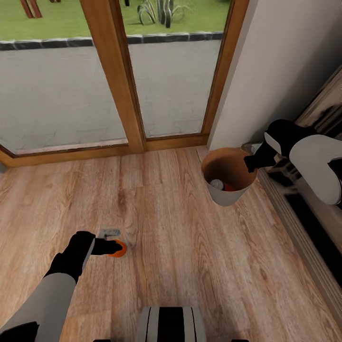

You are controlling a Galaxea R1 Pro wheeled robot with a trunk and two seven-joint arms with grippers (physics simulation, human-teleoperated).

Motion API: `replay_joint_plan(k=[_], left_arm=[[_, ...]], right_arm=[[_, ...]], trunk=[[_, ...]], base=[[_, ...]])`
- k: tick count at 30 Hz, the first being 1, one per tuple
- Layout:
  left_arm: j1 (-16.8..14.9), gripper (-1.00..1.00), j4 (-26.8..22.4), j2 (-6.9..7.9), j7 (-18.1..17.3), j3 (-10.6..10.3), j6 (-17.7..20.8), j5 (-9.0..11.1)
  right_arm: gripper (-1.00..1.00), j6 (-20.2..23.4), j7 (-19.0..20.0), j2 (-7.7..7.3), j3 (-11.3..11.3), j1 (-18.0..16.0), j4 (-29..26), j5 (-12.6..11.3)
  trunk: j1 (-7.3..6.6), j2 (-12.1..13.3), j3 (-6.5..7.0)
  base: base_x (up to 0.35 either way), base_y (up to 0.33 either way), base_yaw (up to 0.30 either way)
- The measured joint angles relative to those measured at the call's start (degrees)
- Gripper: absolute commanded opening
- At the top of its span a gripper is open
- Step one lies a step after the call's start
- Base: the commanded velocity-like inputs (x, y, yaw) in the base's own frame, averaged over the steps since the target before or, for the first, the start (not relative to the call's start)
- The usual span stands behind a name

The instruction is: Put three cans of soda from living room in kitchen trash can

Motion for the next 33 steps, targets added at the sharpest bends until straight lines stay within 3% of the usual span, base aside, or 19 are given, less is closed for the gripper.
replay_joint_plan(k=[13, 22, 33], left_arm=[[0.0, 1.0, -1.49, -0.31, 0.11, 0.02, -0.41, 0.01], [0.0, 1.0, -1.82, -0.44, 0.13, 0.06, -0.5, -0.01], [0.13, 1.0, -2.39, -0.44, 0.11, 0.04, -0.53, 0.0]], right_arm=[[-1.0, 0.0, 0.0, 0.08, 0.15, 0.0, 0.0, 0.01], [-1.0, -0.03, -0.02, 0.02, 0.24, 0.09, 0.0, 0.15], [-1.0, 0.0, 0.0, 0.12, 0.13, 0.05, 0.0, 0.07]], trunk=[[0.0, 0.0, 0.0], [0.24, -0.11, -1.99], [0.23, -0.12, -1.99]], base=[[0.0, 0.0, 0.0], [0.0, 0.0, 0.0], [0.0, 0.0, 0.0]])
